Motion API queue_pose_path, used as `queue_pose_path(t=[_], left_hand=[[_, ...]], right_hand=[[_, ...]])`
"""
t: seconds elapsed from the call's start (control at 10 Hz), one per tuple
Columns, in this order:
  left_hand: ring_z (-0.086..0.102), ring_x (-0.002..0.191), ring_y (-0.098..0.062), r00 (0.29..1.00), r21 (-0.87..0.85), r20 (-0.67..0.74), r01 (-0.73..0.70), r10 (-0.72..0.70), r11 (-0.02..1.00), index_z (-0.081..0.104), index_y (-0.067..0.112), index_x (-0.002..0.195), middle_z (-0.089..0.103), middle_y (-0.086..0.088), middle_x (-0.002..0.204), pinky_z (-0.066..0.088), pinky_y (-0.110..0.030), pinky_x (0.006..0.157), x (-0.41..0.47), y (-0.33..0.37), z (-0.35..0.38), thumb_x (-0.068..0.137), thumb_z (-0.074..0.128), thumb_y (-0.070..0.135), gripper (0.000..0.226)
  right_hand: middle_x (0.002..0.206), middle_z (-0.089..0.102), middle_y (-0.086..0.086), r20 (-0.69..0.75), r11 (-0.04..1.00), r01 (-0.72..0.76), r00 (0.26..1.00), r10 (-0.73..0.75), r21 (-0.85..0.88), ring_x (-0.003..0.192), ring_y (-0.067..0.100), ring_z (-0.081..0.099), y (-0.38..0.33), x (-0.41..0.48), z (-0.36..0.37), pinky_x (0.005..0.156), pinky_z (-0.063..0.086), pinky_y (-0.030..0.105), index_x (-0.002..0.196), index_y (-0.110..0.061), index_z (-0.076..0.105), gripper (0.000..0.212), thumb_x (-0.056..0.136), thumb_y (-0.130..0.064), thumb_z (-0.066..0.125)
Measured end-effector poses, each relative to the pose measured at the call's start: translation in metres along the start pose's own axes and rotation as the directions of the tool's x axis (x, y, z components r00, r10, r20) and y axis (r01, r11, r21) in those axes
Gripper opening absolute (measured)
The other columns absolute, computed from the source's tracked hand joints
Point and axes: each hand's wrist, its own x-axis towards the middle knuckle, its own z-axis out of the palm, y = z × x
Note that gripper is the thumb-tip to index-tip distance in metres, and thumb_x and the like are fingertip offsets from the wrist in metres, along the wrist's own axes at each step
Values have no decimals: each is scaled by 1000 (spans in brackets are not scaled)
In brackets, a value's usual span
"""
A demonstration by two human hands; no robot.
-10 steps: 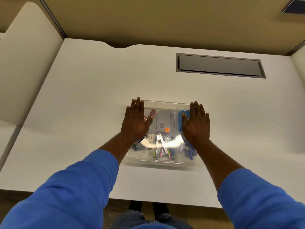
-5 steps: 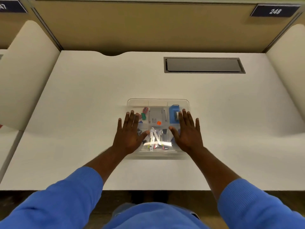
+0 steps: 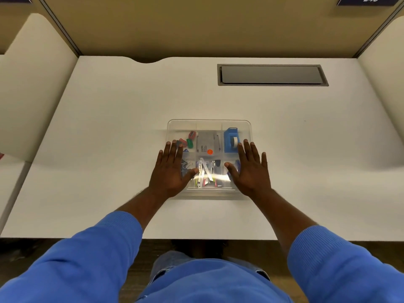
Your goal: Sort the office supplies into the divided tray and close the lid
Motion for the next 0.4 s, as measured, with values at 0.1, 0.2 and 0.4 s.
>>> queue_pose_path(t=[0.1,0.2,0.4], left_hand=[[-14,151,-19,1000,0,-12,-4,4,1000,-7,19,157,-10,-3,165,-1,-42,123,0,0,1,90,32,76,96],[-15,151,-19,1000,12,0,20,-20,1000,-8,18,157,-12,-3,165,-3,-42,123,-1,2,-1,90,30,76,96],[-17,150,-23,1000,36,15,7,-8,999,-9,16,157,-15,-6,164,-4,-47,123,-4,10,-16,86,16,81,99]], right_hand=[[167,-7,-5,-8,1000,-1,1000,1,1,152,14,-13,1,2,3,123,2,53,158,-29,-3,79,96,-73,16],[167,-6,-5,-8,1000,4,1000,-4,-8,152,14,-12,3,5,3,123,2,53,158,-29,-3,78,96,-72,17],[166,-12,-2,-8,998,52,999,-52,-29,151,17,-18,-1,7,-8,122,-3,55,158,-28,-8,84,93,-77,13]])
